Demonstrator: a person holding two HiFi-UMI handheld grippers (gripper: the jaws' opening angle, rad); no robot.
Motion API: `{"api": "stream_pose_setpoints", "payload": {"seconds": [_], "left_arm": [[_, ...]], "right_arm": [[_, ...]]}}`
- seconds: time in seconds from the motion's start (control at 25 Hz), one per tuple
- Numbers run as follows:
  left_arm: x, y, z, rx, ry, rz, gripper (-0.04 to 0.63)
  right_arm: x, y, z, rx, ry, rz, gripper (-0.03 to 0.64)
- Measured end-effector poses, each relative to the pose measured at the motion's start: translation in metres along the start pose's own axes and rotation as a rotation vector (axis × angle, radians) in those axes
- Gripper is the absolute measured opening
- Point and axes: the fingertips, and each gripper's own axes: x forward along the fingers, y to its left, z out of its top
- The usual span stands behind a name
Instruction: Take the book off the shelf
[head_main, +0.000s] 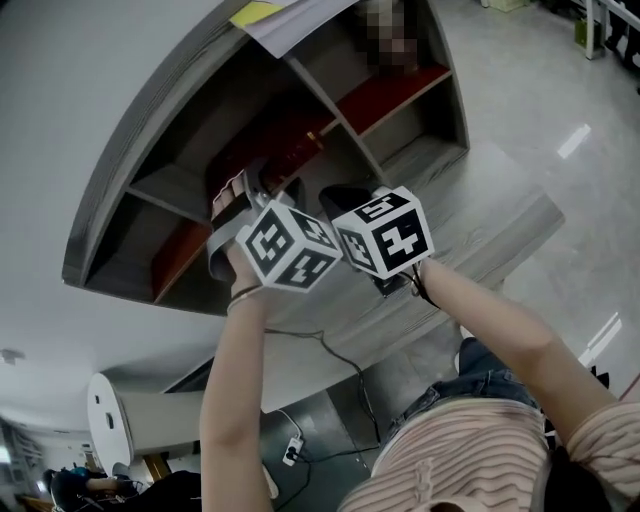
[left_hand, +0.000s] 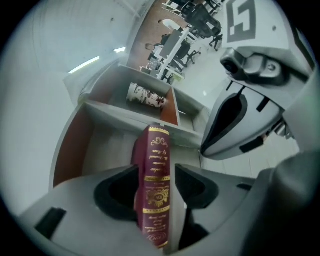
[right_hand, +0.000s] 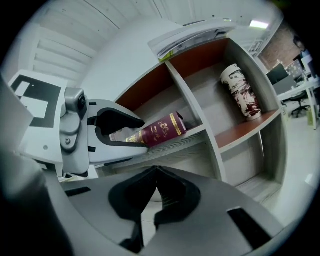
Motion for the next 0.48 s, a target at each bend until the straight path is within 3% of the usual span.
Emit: {"api": "stream_pose_setpoints", "payload": {"seconds": [0.2, 0.48], "left_arm": [[0.008, -0.004, -0.002, 0.050, 0.038, -0.007, 0.209], [0.016, -0.001, -0.003, 0.122, 0.064, 0.041, 0.214]], "right_arm": [[0.002, -0.005, -0.003, 0.020, 0.004, 0.005, 0.008], [0.004, -0.011, -0.008, 0.029, 0.006, 0.003, 0.008]]}}
